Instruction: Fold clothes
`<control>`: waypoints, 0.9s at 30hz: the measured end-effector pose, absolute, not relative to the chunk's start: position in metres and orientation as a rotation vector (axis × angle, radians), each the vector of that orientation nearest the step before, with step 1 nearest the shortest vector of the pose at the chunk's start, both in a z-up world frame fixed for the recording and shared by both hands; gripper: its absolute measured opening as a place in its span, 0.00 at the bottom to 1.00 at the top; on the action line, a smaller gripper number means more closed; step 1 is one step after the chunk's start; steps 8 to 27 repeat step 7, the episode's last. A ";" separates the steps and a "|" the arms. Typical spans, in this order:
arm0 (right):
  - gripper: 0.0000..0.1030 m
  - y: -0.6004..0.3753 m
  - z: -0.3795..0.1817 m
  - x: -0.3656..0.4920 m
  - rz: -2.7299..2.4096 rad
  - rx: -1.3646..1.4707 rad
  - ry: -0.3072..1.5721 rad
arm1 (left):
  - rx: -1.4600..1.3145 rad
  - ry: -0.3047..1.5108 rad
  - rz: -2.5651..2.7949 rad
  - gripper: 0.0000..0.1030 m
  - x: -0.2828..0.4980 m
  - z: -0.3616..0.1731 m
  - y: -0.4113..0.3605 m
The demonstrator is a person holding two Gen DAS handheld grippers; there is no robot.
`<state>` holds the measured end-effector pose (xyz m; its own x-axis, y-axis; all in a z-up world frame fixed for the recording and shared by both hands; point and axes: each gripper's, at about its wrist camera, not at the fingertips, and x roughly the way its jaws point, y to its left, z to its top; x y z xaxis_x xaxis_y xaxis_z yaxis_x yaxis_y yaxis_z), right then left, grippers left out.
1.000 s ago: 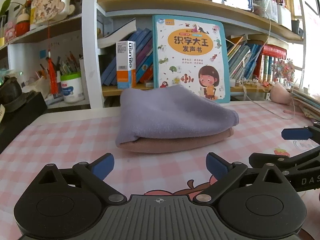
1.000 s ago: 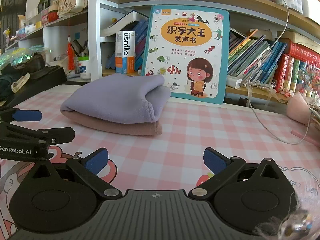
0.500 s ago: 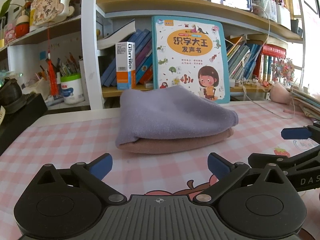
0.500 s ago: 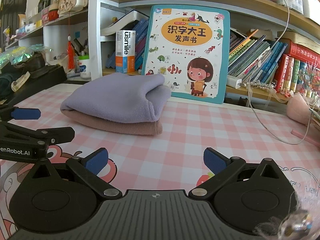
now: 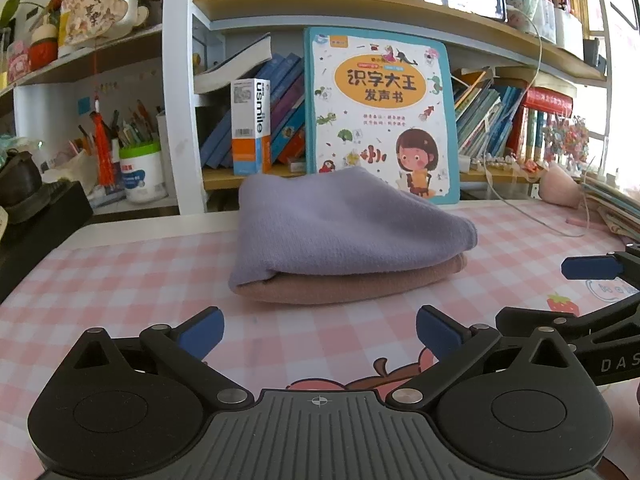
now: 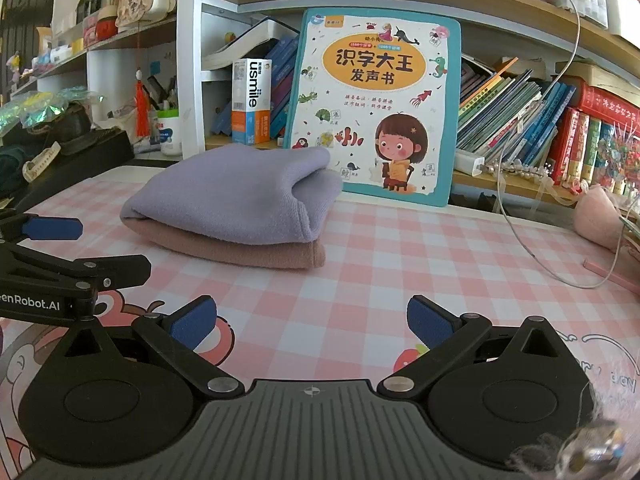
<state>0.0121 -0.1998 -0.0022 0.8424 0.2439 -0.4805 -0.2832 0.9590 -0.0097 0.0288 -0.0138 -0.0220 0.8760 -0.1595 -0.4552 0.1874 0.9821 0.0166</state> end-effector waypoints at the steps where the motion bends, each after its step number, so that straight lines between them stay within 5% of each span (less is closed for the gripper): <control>1: 0.99 -0.200 -0.002 0.012 0.279 -0.082 0.497 | 0.060 0.470 -0.180 1.00 0.029 -0.022 -0.014; 27: 0.99 -0.200 -0.002 0.013 0.281 -0.083 0.501 | 0.062 0.470 -0.182 1.00 0.029 -0.022 -0.013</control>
